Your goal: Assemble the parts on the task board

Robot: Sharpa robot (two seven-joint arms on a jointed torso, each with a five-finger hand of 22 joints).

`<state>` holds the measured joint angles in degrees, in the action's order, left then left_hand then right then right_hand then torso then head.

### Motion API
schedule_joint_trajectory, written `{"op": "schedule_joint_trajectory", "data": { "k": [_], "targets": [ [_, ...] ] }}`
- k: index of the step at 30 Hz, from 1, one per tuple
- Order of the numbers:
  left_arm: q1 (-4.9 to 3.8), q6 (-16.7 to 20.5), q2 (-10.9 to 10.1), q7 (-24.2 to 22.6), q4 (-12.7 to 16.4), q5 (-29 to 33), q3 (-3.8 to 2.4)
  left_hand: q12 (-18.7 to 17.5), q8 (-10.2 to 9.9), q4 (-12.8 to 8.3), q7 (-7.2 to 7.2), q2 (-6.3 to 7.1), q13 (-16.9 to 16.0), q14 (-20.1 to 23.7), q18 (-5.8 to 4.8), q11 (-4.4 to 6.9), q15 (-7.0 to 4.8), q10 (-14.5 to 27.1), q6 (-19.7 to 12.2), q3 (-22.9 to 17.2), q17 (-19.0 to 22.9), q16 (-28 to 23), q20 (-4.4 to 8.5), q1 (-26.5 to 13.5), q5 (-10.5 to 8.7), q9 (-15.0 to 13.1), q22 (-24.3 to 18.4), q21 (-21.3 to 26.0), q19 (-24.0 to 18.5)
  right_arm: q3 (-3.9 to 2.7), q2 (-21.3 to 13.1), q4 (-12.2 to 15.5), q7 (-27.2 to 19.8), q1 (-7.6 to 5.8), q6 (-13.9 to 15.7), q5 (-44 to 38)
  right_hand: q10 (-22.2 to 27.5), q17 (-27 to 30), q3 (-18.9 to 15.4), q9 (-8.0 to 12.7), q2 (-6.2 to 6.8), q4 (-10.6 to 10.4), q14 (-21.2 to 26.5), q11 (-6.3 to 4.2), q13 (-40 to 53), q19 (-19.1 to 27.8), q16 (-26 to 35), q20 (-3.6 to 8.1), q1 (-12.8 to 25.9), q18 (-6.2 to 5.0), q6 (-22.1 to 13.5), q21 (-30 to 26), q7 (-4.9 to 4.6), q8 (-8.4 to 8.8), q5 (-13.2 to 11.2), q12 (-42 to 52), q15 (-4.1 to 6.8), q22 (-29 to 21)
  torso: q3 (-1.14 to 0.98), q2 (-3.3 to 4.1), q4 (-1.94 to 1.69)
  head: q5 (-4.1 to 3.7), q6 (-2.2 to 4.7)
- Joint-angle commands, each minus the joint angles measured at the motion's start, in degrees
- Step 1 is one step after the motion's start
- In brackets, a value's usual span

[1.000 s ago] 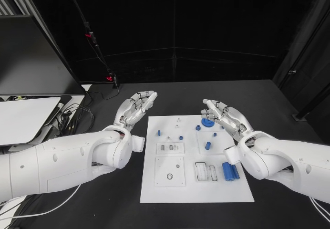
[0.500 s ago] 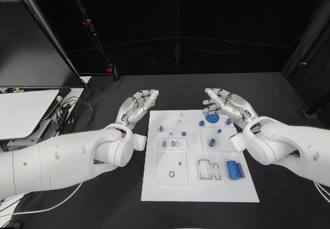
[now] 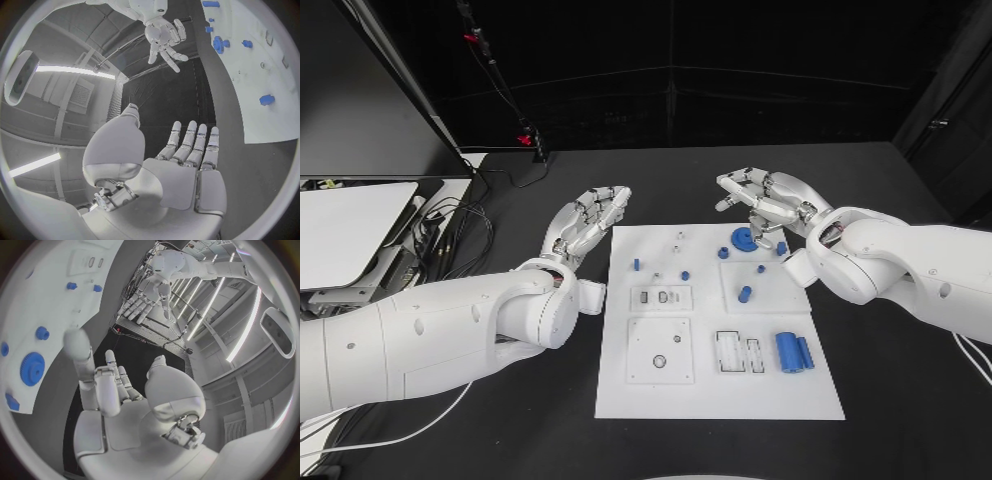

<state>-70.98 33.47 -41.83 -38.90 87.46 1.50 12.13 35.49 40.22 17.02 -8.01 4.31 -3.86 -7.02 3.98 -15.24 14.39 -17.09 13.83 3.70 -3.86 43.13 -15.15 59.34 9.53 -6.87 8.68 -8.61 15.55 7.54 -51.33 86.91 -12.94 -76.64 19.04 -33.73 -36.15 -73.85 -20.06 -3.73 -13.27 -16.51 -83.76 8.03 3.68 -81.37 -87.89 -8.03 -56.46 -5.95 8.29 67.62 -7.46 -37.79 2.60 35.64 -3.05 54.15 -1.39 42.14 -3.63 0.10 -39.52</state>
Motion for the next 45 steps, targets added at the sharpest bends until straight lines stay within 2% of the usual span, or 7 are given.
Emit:
{"op": "schedule_joint_trajectory", "data": {
  "k": [1,6,11,14,17,28,45],
  "targets": [
    [-0.08,-1.11,0.17,-19.74,-0.19,-0.42,0.04,0.28,0.4,0.04,-9.04,-0.48,0.06,-0.15,1.14,0.08,-0.23,-0.47,0.33,-0.32,0.07,0.22,-0.03,-0.01,0.3,0.07,0.09,-0.19,0.12,-0.03,0.68,-1.81,0.46,-0.27,-2.47,-4.56,-5.54,-5.81,0.44,-0.44,-0.14,0.52,-4.82,-1.0,0.09,-6.35,-0.29,0.19,-3.06,4.21,5.46,16.93,-3.42,-4.43,0.3,0.23,0.7,25.78,0.05,0.01,-0.28,-0.06,-0.11],
    [-0.07,-1.37,0.41,-19.63,-0.39,-0.43,0.11,0.3,0.43,0.04,-9.05,-0.59,0.06,-0.16,1.14,0.08,-0.23,-0.48,0.34,-0.35,0.08,0.23,-0.04,-0.02,0.3,0.1,0.11,-0.22,0.13,-0.01,1.79,-4.08,1.57,-0.32,-1.58,-11.89,-10.24,-6.61,2.37,0.07,1.69,3.45,-4.78,-1.41,-0.13,-7.56,-0.94,0.14,-12.91,5.27,13.73,20.94,-2.77,-1.41,1.23,-3.66,0.89,32.49,0.02,-0.17,-0.17,-0.07,-0.43],
    [-0.05,-1.6,0.6,-19.59,-0.58,-0.43,0.14,0.39,0.51,0.02,-9.05,-1.01,0.07,-0.21,1.16,0.08,-0.23,-0.54,0.42,-0.5,0.08,0.3,-0.05,-0.05,0.28,0.22,0.18,-0.34,0.21,0.01,2.66,-4.86,7.33,-0.32,0.1,-28.28,-11.35,-7.38,5.33,0.2,2.37,6.85,-4.75,-1.58,-0.14,-7.54,-1.21,0.08,-21.5,5.36,22.04,21.38,-0.67,3.28,-0.03,-8.21,0.99,33.21,0.02,-0.31,-0.24,-0.64,-0.25],
    [-0.04,-1.66,0.57,-19.57,-0.62,-0.43,0.15,0.43,0.55,0.01,-9.04,-1.12,0.07,-0.24,1.17,0.09,-0.24,-0.58,0.46,-0.54,0.08,0.33,-0.05,-0.07,0.26,0.26,0.21,-0.39,0.26,0.03,3.2,-5.15,10.08,-0.3,0.19,-35.89,-11.25,-7.95,5.74,0.27,3.39,7.46,-4.79,-2.6,-0.01,-7.62,-1.29,1.4,-25.12,5.46,25.75,21.58,0.87,7.17,0.02,-11.53,3.01,33.64,0.01,-0.45,-0.16,-0.64,-0.43],
    [-0.03,-1.66,0.52,-19.57,-0.71,-0.43,0.17,0.43,0.55,0.01,-9.04,-1.12,0.07,-0.24,1.17,0.09,-0.24,-0.58,0.46,-0.54,0.08,0.33,-0.05,-0.07,0.26,0.26,0.21,-0.39,0.26,0.05,3.84,-5.72,12.49,-0.26,-0.06,-40.78,-11.19,-8.36,5.7,0.18,4.95,8.3,-4.88,-2.91,-0.11,-7.47,-1.31,2.16,-27.4,5.38,28.2,21.5,1.14,8.82,0.06,-13.17,3.43,33.42,0.08,-0.6,-0.13,-0.52,-0.97],
    [0.0,-1.86,0.56,-19.37,-1.06,-0.43,0.65,0.55,0.67,-0.01,-9.04,-1.5,0.06,-0.38,1.2,0.11,-0.25,-0.72,0.6,-0.67,0.07,0.44,-0.06,-0.04,0.2,0.37,0.25,-0.49,0.28,0.07,5.26,-7.3,16.99,-0.04,-4.4,-51.17,-13.84,-10.91,5.89,0.14,6.7,8.2,-5.35,-4.55,-0.1,-7.59,-1.53,2.66,-32.08,5.48,35.28,21.62,1.87,14.27,0.09,-16.55,3.85,33.8,0.13,-0.79,-0.19,-0.54,-1.84],
    [0.0,-1.87,0.36,-19.27,-1.1,-0.43,0.71,0.62,0.72,-0.04,-9.04,-1.84,0.07,-0.47,1.2,0.11,-0.23,-0.78,0.67,-0.8,0.08,0.51,-0.09,0.07,0.2,0.48,0.28,-0.56,0.27,0.08,7.64,-9.1,22.65,0.53,-9.19,-56.33,-15.39,-10.55,5.65,0.1,6.97,6.59,-5.29,-3.66,-0.07,-7.5,-1.48,1.63,-33.45,5.45,36.77,21.55,2.1,19.19,0.07,-19.17,2.57,33.67,0.29,-1.13,-0.13,-0.26,-3.06]
  ]
}}
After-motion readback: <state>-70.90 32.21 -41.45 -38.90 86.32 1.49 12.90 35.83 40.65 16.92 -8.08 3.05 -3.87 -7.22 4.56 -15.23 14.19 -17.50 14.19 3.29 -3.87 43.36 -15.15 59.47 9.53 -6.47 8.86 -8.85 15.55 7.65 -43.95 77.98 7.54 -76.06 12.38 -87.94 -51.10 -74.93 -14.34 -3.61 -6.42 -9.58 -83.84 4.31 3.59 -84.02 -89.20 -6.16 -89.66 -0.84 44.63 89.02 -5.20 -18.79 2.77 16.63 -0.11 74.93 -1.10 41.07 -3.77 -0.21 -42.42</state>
